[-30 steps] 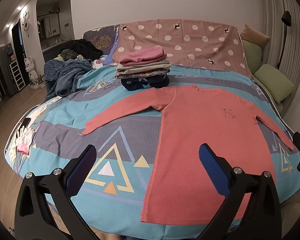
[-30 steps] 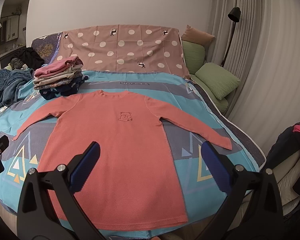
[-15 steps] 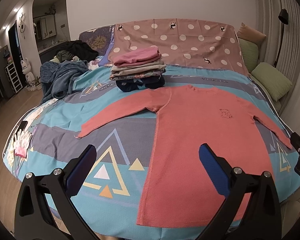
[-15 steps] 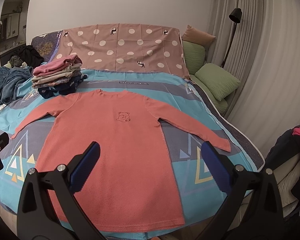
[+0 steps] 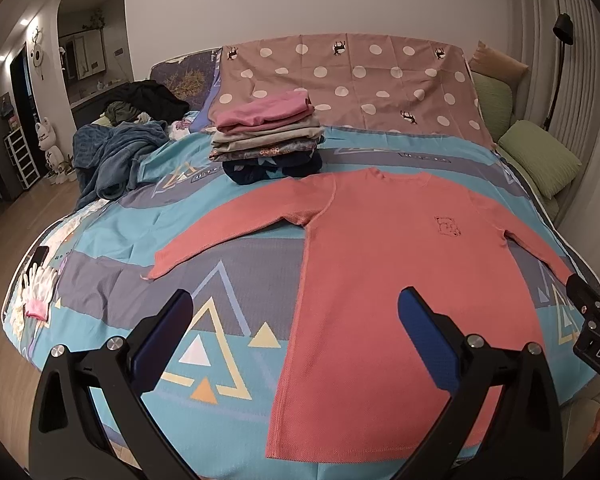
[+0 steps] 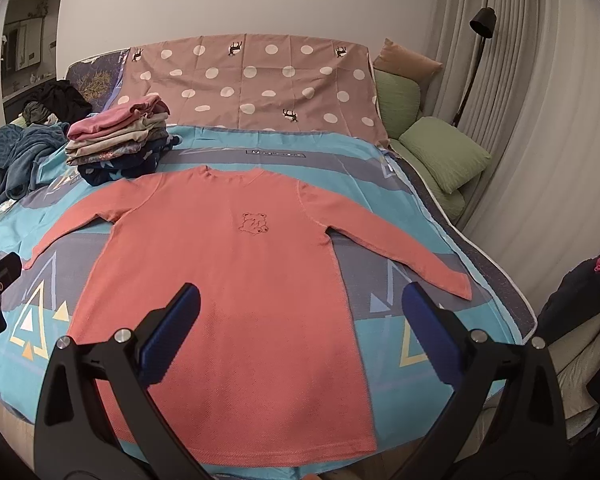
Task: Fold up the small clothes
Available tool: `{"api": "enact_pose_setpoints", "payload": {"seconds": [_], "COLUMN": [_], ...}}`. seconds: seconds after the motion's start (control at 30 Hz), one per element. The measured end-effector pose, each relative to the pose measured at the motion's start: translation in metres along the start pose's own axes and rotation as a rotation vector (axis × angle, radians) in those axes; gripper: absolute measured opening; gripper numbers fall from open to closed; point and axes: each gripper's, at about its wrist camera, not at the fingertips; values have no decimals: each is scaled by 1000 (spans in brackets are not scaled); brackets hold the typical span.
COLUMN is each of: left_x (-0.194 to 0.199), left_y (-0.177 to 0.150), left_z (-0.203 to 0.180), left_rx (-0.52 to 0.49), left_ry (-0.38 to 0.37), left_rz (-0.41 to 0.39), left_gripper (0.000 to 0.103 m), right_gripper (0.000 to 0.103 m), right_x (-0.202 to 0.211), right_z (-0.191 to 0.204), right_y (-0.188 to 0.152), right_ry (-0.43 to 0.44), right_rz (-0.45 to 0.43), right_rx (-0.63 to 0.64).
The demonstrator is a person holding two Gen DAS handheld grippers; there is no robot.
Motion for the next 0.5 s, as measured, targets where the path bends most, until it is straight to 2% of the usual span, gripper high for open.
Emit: {"api": "enact_pose_setpoints", "payload": {"seconds": [0.33,0.5], "left_x": [0,-5], "left_y": [2,9], "left_z": [-1,-6], "left_rx": [-1,-13], "left_ry": [-2,-35], "left_rz": [0,-1], "left_gripper": [102,102], "right_gripper": [101,101], "right_x": [0,-5], "right_z": [-3,-13], "right_y": [0,2], "right_ry": [3,-5], "right_rz": [-2,-9], "right_rx": [-8,-38]}}
Point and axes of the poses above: each gripper's, at about its wrist camera, not at the fingertips, and x roughly against the way its jaws point, z to its left, y to its top, and after that the axes turned 4 degrees about -y, right-handed
